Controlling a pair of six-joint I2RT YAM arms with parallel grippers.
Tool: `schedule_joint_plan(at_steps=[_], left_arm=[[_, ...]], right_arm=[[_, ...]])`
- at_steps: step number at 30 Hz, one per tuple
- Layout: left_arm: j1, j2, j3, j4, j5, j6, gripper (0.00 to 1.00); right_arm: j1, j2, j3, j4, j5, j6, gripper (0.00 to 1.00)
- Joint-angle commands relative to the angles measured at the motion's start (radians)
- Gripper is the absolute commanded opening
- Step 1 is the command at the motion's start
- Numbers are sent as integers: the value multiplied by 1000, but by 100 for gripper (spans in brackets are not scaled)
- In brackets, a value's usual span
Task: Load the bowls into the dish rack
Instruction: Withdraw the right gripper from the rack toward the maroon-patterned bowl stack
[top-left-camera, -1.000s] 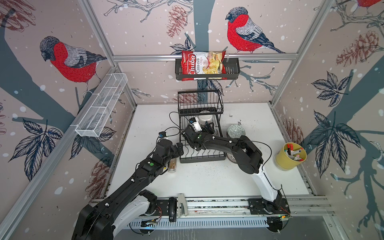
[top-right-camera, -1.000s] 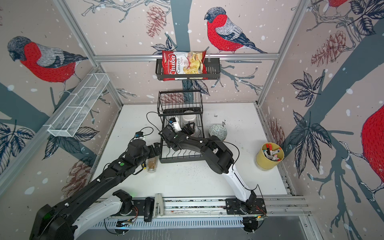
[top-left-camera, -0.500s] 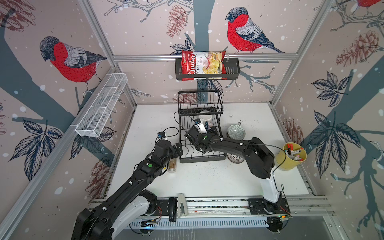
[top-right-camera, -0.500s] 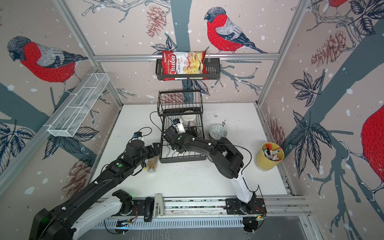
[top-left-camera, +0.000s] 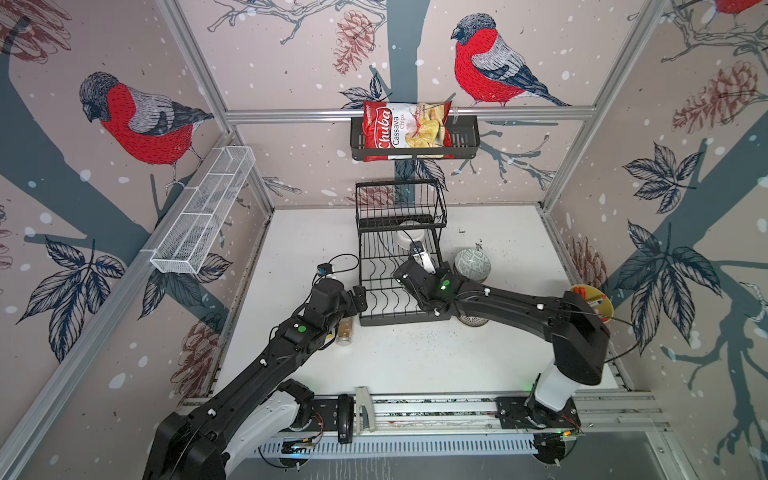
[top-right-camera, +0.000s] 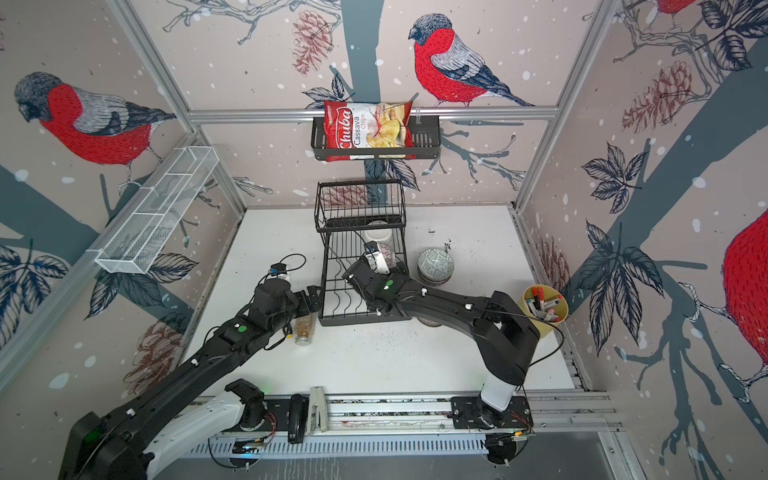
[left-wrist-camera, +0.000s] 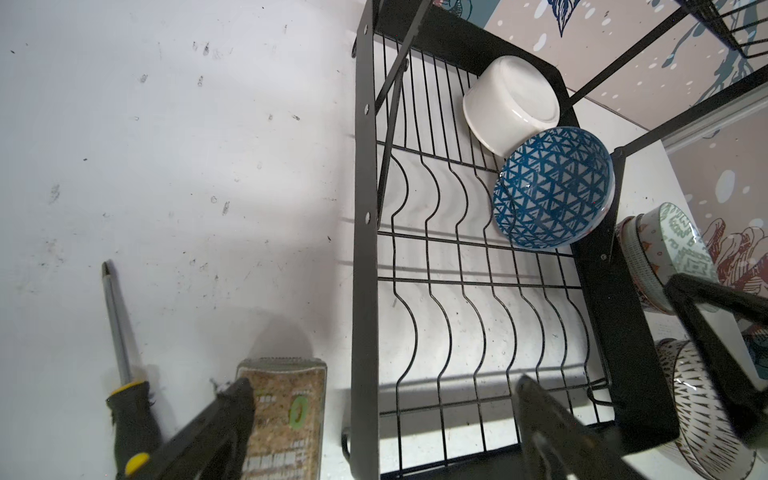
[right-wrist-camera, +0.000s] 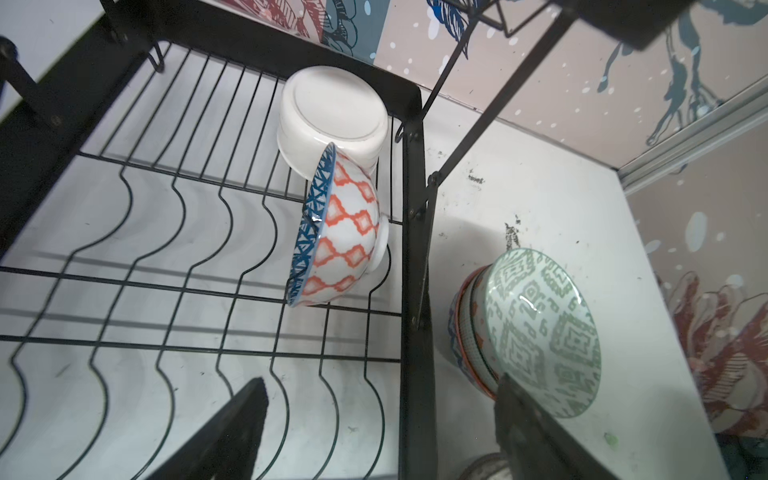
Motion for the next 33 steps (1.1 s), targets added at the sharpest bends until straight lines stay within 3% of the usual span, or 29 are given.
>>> schedule_joint_plan(at_steps=[1,11,18,25,33], left_arm=[[1,9,9,22,54,23,96],[0,34,4,58,201,14,96],[-9,25,6,69,231,-8,97],[-121,78,57,67,164,-14,97],[-206,202,118,122,164,-22,96]], right_arm=[[-17,-43,-8,5,-61,45,83],[-100,-154,-67,-15,-198,111,80],[-153,-236,-141,-59,-208,158,80],[-238,-338,-251,-67,-230,196,80],[-336,-438,-336,-83,-262,215,78]])
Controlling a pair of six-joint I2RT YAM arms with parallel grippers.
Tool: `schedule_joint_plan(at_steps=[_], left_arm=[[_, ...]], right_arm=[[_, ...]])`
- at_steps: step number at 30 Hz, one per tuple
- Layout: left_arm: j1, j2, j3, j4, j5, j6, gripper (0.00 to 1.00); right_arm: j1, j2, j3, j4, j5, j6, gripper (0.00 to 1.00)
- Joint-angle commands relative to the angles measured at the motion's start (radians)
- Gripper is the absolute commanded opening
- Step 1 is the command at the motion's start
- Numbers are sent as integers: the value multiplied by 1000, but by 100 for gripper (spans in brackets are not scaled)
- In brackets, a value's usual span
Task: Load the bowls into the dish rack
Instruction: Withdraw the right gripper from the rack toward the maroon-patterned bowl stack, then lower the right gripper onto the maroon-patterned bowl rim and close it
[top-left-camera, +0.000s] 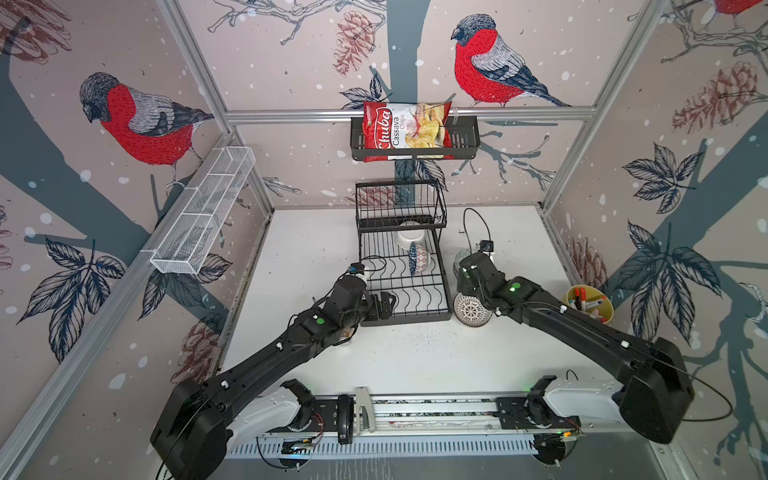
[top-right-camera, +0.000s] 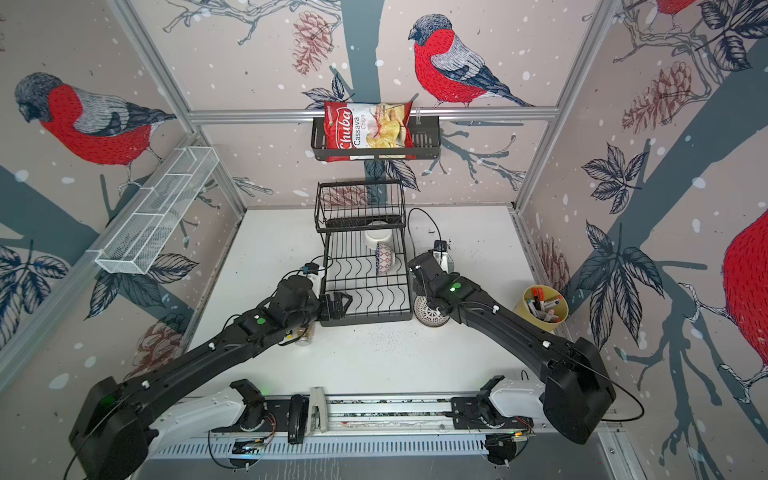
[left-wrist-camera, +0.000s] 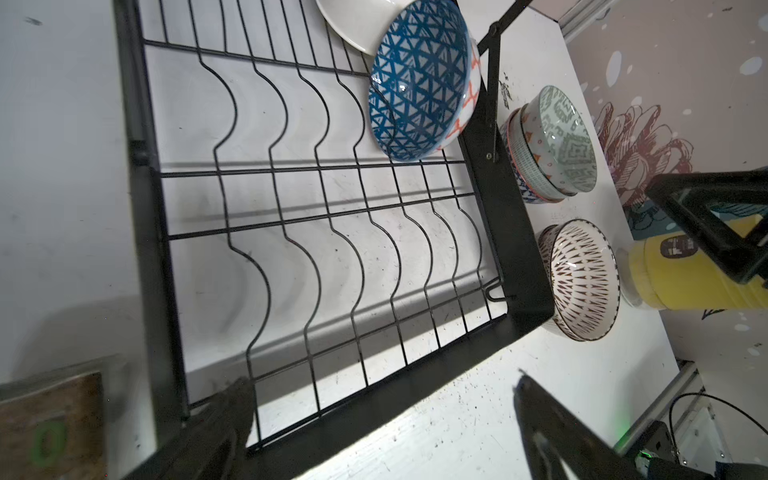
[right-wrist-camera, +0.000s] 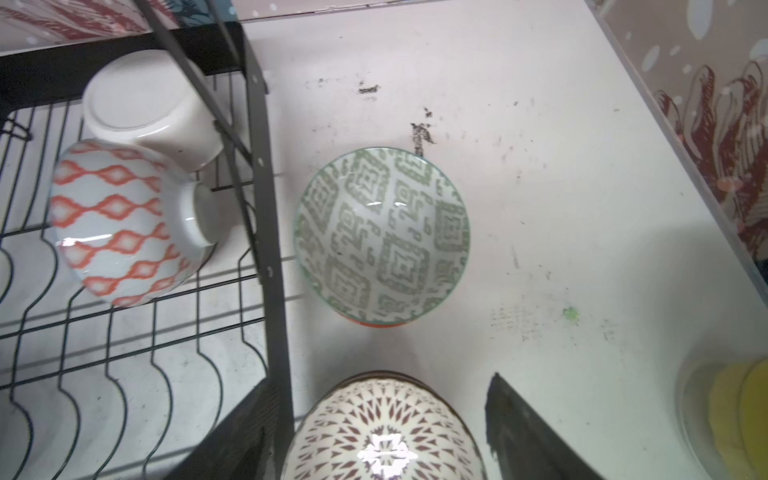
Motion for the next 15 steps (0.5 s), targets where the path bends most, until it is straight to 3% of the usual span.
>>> schedule_joint_plan(at_steps=[1,9,15], left_arm=[[-19,33,19,81,-12,-9,96],[-72,123,54,133,4,-7,96],[-75,158,54,151,15,-10,96]], right_arm=[[-31,-30,-27,-16,-19,24,78],[-122,-81,-115,-17,-115,44,73],[-134,-105,-178,18,-175,65,69]])
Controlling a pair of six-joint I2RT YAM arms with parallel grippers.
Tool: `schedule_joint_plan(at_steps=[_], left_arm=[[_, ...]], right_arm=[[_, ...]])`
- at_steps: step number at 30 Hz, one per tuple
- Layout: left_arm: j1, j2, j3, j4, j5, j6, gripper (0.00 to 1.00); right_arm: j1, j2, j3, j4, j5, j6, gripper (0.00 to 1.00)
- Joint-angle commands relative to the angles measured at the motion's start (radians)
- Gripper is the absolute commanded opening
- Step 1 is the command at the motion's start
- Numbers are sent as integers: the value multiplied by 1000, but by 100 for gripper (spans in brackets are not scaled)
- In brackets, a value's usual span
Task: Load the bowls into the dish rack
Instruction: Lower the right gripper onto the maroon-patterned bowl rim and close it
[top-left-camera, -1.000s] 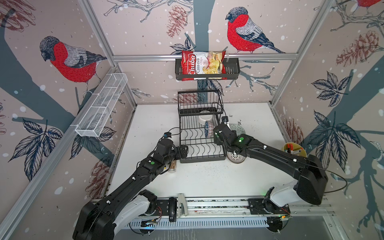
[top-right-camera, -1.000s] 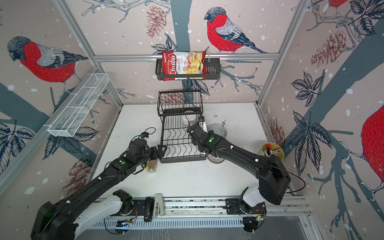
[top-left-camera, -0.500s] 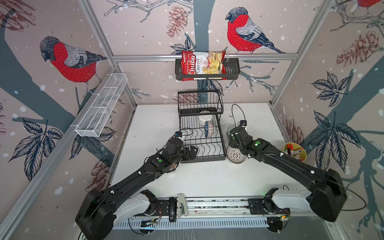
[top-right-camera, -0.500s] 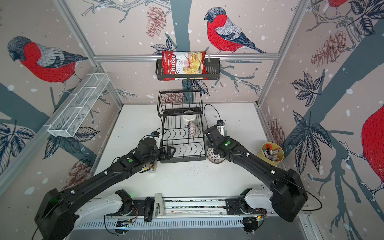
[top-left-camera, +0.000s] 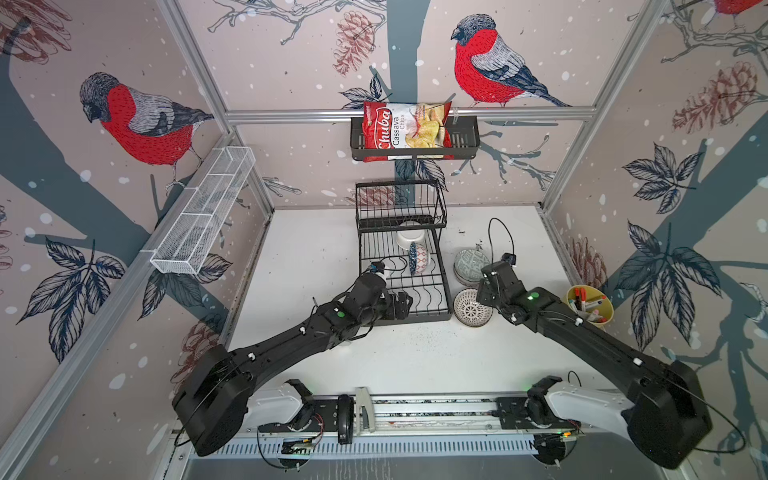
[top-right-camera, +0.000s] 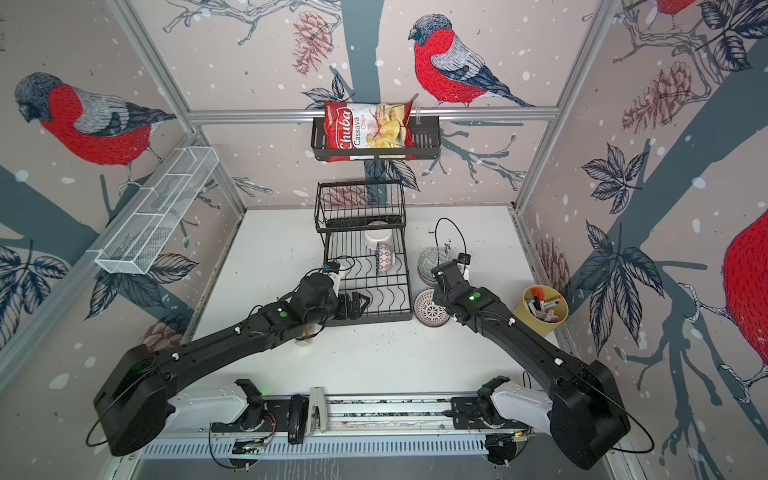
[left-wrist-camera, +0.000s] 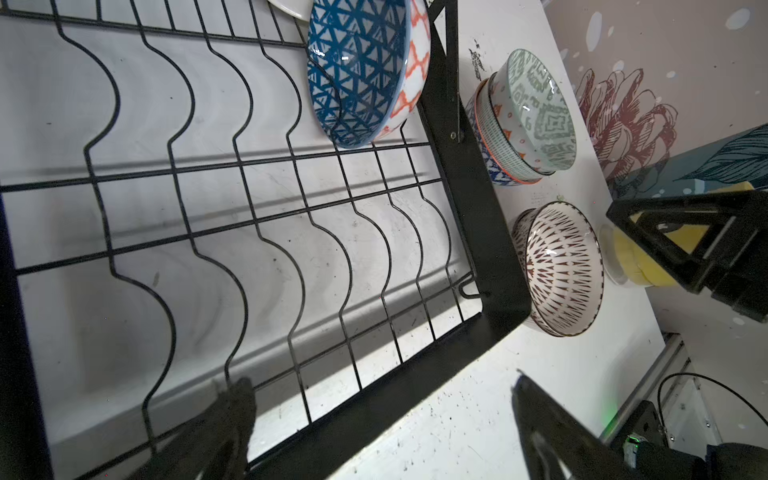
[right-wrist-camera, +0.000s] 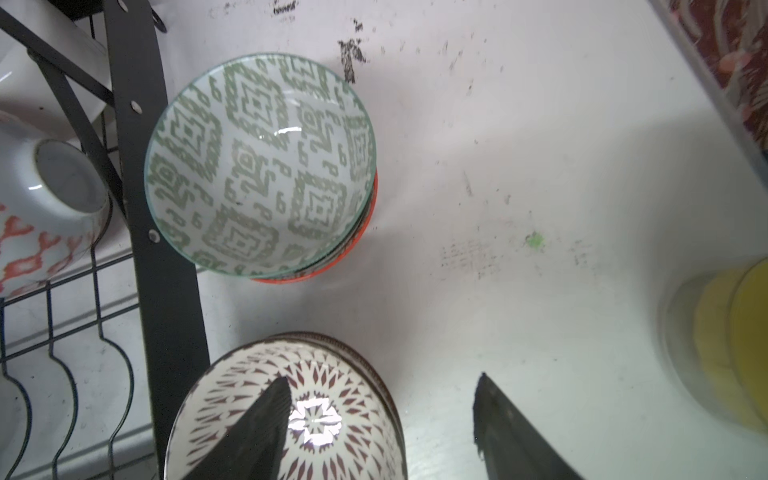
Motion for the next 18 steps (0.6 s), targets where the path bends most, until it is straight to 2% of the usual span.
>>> schedule_joint_plan(at_steps=[1,5,18], left_arm=[[-2,8,4,54,11,1,96],[-2,13,-5,77,28,2,95],[-2,37,-25,156,89,15,95]], right_arm=[[-3,-5,-22,31,-44,27,68],[-4,6,-46,40,-64,37,61],[-3,44,-68,53,-66,49,51]])
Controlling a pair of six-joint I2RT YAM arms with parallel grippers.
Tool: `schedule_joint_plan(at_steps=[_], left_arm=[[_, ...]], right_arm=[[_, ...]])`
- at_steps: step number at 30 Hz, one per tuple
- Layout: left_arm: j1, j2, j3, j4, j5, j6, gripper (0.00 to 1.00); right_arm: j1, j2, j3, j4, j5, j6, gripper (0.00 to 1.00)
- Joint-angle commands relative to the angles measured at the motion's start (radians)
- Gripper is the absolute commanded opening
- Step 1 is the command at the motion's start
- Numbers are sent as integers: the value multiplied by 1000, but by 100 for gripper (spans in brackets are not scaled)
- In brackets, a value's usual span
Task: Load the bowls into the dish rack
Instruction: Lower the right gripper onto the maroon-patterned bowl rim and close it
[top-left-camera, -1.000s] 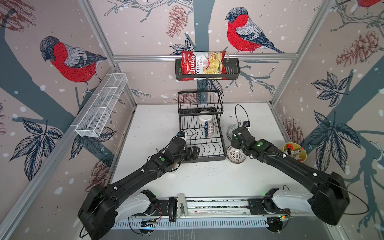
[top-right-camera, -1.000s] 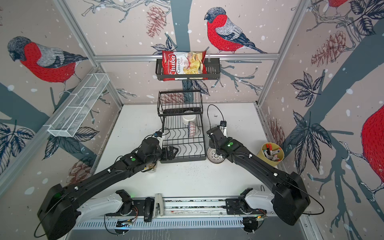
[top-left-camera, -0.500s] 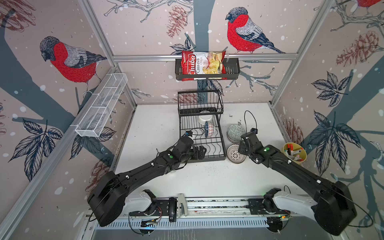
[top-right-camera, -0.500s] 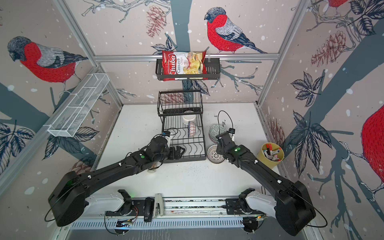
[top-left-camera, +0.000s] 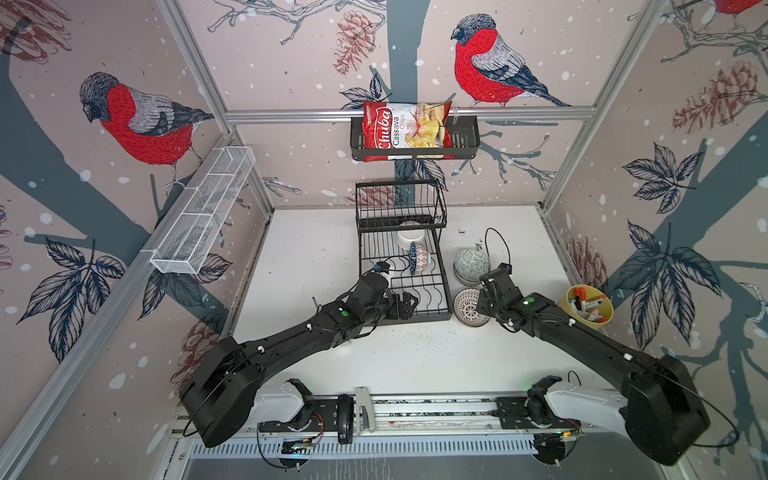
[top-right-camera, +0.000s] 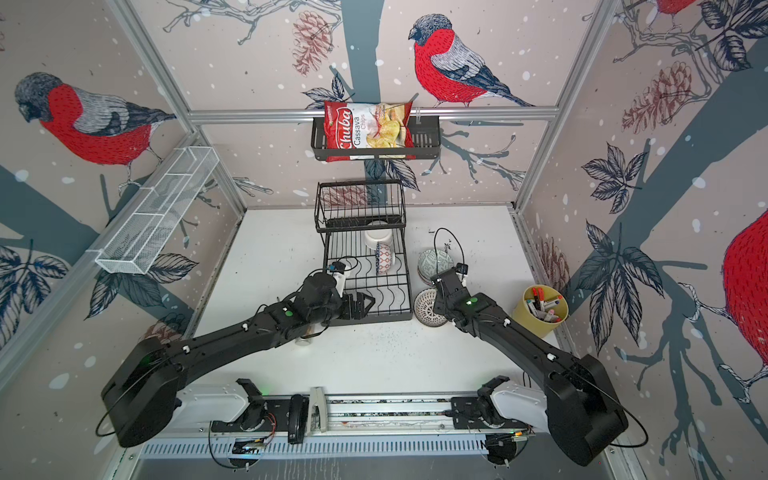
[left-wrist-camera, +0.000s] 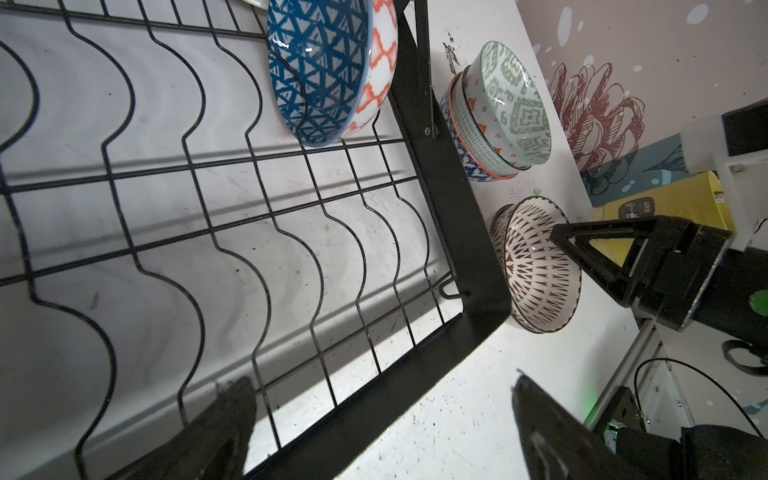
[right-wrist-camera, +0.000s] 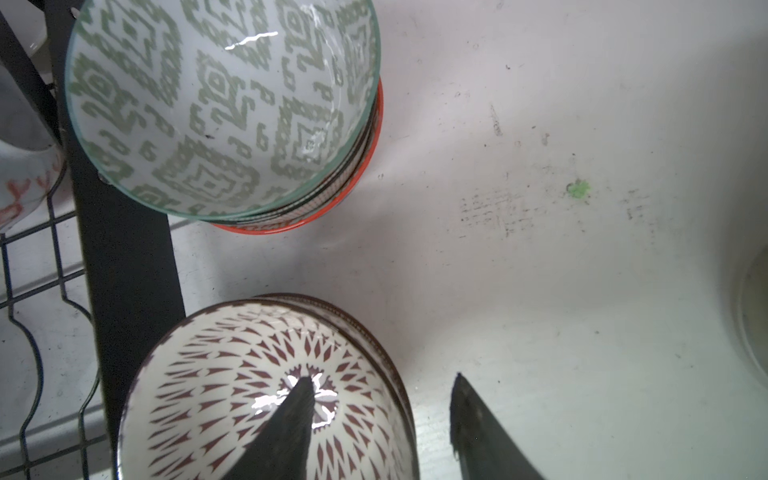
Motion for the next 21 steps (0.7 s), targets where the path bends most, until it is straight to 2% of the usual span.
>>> schedule_joint_plan(at_steps=[1,6,12,21], left_arm=[[0,-1,-8,65,21,13,95],[0,-6,-14,70,20,16,96],[1,-5,-13,51,-1,11,95],[0,-8,4,12,-32,22,96]], right_arm=[[2,8,-3,14,2,16,50],[2,11,-2,11,14,13,44],[2,13,-8,20,18,5,32],[3,26,-5,21,18,2,21]])
